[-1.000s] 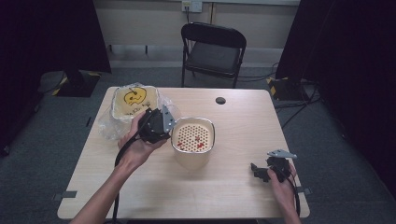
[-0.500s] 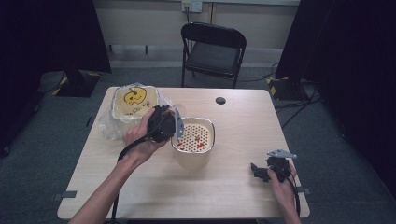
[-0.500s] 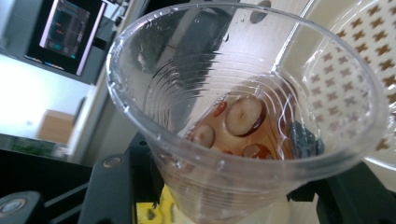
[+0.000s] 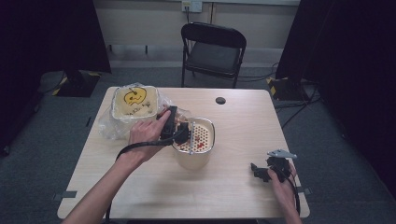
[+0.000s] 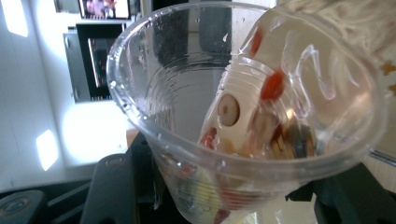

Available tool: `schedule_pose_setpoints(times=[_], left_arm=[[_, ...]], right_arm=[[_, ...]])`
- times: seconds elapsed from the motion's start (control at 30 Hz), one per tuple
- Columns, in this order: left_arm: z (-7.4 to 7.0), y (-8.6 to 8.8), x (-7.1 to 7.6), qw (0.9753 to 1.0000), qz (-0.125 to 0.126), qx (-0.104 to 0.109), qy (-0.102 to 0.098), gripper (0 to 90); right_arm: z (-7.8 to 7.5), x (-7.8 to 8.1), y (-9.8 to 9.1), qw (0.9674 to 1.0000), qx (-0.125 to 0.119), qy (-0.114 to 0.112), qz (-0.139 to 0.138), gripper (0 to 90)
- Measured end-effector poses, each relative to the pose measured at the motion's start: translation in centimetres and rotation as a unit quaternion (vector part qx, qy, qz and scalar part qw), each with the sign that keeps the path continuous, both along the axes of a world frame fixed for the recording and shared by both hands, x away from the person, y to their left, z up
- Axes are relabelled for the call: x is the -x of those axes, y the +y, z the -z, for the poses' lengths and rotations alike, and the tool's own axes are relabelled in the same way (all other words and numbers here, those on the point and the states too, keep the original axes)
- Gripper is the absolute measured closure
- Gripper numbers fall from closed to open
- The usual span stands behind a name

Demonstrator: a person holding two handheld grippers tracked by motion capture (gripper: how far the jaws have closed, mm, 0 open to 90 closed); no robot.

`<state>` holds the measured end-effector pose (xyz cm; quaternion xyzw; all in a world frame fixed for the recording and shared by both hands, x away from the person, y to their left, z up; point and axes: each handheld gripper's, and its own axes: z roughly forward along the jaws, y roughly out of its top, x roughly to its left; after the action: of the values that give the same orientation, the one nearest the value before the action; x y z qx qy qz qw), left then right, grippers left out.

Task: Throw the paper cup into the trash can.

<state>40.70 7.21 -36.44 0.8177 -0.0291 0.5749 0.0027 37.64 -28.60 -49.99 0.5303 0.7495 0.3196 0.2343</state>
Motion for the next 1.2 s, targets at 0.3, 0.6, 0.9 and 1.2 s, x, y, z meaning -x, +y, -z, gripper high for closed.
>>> schedule_pose_setpoints(times=[0.3,0.6,0.9,1.2], left_arm=[[-0.7,-0.6,0.2,0.9984,0.019,-0.046,-0.029,44.7],[-0.6,-1.1,0.3,0.9863,0.036,-0.143,-0.074,45.1],[-1.2,-1.7,0.6,0.9729,0.046,-0.202,-0.102,45.4],[-1.3,-2.0,1.2,0.9508,0.078,-0.265,-0.141,45.7]], right_arm=[[0.0,0.0,0.0,1.0000,-0.001,0.000,0.000,8.5],[0.0,0.0,0.0,1.0000,-0.001,0.000,0.000,8.6],[0.0,0.0,0.0,1.0000,-0.001,0.000,0.000,8.5],[0.0,0.0,-0.1,1.0000,-0.004,0.001,0.001,8.9]])
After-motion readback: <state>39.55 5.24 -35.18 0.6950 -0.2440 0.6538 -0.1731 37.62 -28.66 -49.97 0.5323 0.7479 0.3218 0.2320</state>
